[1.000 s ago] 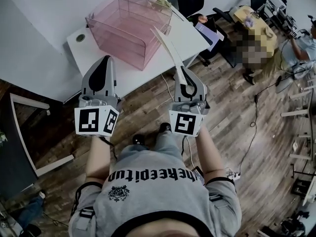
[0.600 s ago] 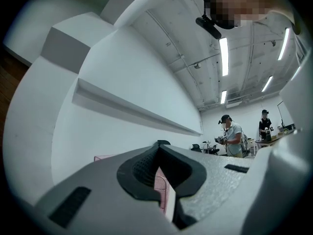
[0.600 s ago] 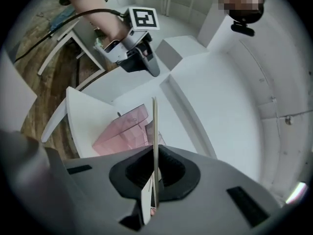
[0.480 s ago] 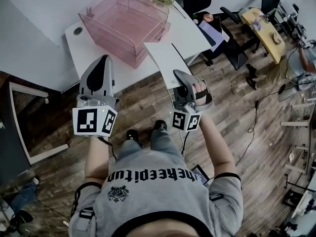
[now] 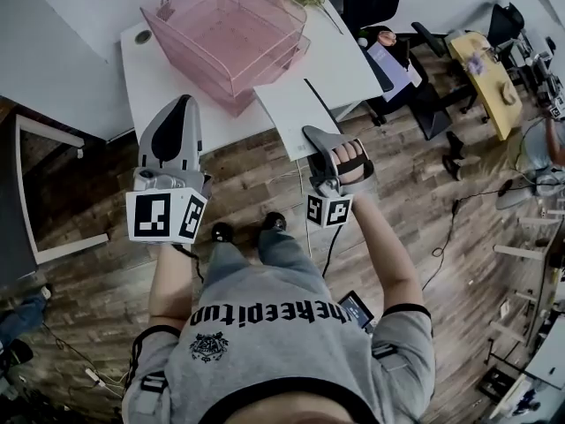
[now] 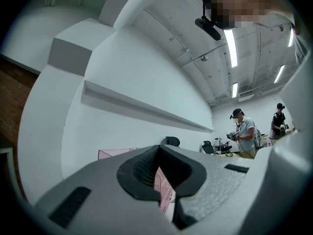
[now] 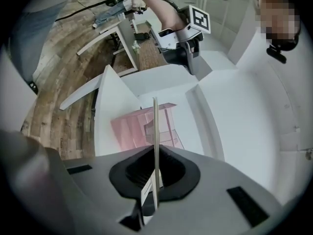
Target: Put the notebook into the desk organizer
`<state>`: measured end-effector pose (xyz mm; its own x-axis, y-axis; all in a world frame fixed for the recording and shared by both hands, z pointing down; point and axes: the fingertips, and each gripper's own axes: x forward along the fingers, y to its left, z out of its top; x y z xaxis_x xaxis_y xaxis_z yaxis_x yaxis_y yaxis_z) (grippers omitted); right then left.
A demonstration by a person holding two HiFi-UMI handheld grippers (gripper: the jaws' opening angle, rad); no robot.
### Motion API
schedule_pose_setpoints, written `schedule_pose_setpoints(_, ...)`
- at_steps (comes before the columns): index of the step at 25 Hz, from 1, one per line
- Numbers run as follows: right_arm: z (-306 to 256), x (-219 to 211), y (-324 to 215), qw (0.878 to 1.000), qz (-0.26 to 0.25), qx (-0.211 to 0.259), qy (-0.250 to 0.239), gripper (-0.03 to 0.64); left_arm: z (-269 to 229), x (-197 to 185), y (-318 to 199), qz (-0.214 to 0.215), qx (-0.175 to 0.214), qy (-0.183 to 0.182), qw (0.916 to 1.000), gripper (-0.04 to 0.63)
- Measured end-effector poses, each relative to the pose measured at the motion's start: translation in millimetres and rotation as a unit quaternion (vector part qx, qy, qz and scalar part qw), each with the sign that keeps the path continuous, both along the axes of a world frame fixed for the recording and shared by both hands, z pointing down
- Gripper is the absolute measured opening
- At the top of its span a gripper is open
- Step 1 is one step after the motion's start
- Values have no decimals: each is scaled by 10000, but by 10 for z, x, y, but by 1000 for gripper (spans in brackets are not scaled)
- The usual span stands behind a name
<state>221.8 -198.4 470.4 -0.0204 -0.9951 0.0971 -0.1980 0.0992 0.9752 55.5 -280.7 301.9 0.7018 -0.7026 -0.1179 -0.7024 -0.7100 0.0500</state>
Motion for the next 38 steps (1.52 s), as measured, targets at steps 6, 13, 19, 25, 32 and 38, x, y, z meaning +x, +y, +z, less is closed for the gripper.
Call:
schedule_pose_setpoints(6, 239, 134, -187, 9987, -350, -87, 359, 11, 93, 55, 34, -354, -59, -29, 9994, 3)
schedule_pose_setpoints(13, 417, 210, -413, 9949, -698, -85, 727, 11, 154, 94, 85, -680, -86, -84, 9976, 3)
schedule_pose_setpoints(19, 478, 204, -580, 9905, -957, 13, 984, 12, 197, 112, 127, -864, -87, -130, 9961, 3)
schedule_pose_setpoints(25, 593, 171, -735, 9867, -1189, -123, 1102, 12, 198, 113, 141, -1017, -75, -187, 9946, 3)
schedule_pose_setpoints(32, 782, 140, -865, 9830, -1400, -418, 1115, 12, 223, 140, 104, -1179, -103, -243, 9927, 3)
schedule_pose_setpoints(38, 843, 127, -1033, 9838, -1365, -680, 943, 12, 255, 120, 44, -1318, -148, -272, 9908, 3)
